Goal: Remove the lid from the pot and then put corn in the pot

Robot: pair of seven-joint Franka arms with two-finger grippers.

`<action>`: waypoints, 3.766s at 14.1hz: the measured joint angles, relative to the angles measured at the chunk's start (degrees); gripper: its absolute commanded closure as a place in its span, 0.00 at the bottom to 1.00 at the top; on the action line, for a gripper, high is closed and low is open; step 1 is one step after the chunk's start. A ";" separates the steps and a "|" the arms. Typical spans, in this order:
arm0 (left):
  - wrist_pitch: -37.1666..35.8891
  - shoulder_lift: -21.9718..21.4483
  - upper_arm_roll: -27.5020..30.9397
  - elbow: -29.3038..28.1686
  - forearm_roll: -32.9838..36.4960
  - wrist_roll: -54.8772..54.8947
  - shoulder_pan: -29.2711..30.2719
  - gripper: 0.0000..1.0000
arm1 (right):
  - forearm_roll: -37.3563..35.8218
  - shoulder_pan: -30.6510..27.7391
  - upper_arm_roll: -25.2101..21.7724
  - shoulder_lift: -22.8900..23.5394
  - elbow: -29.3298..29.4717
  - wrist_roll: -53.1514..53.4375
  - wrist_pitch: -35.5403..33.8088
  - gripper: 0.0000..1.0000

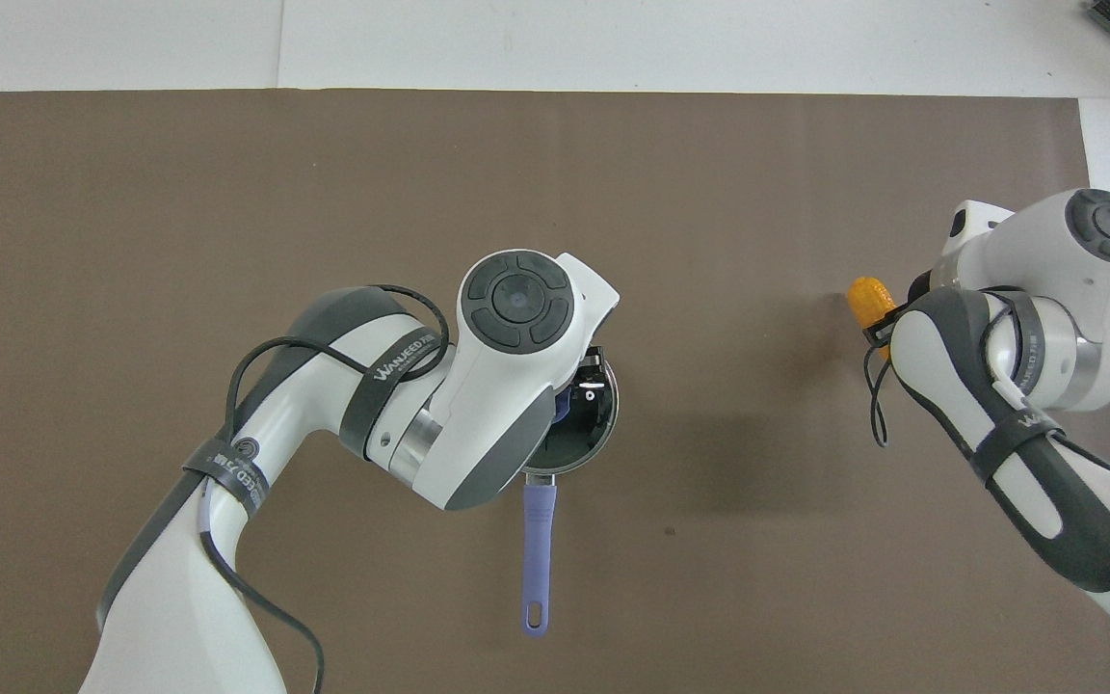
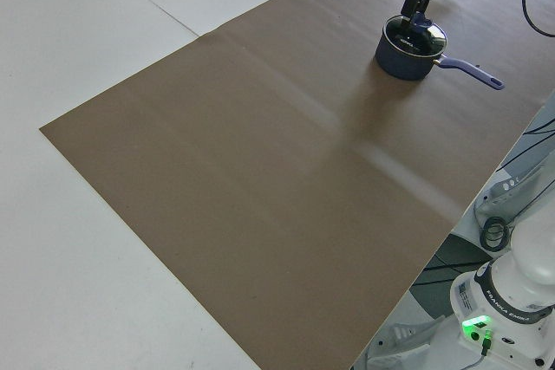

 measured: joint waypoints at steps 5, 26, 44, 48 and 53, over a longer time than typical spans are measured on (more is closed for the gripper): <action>1.04 0.02 0.02 -1.21 0.00 -1.21 -0.90 0.00 | 0.07 0.63 -0.08 -1.20 1.23 2.27 -1.77 1.00; -6.93 -2.12 1.55 5.04 -0.09 -1.74 -0.70 1.00 | 0.21 1.06 0.51 -19.57 10.08 25.89 -26.31 1.00; -14.12 -5.98 2.47 1.33 0.17 37.25 26.54 1.00 | 0.28 30.60 1.80 -9.14 9.74 60.44 -16.52 1.00; -4.99 -7.07 2.66 -8.16 1.94 45.39 30.49 1.00 | 1.01 34.67 1.84 -5.38 9.86 65.15 -10.39 1.00; 10.99 -9.79 2.74 -23.15 5.52 51.33 33.83 1.00 | 2.71 35.12 2.75 -0.57 9.86 65.30 -3.90 1.00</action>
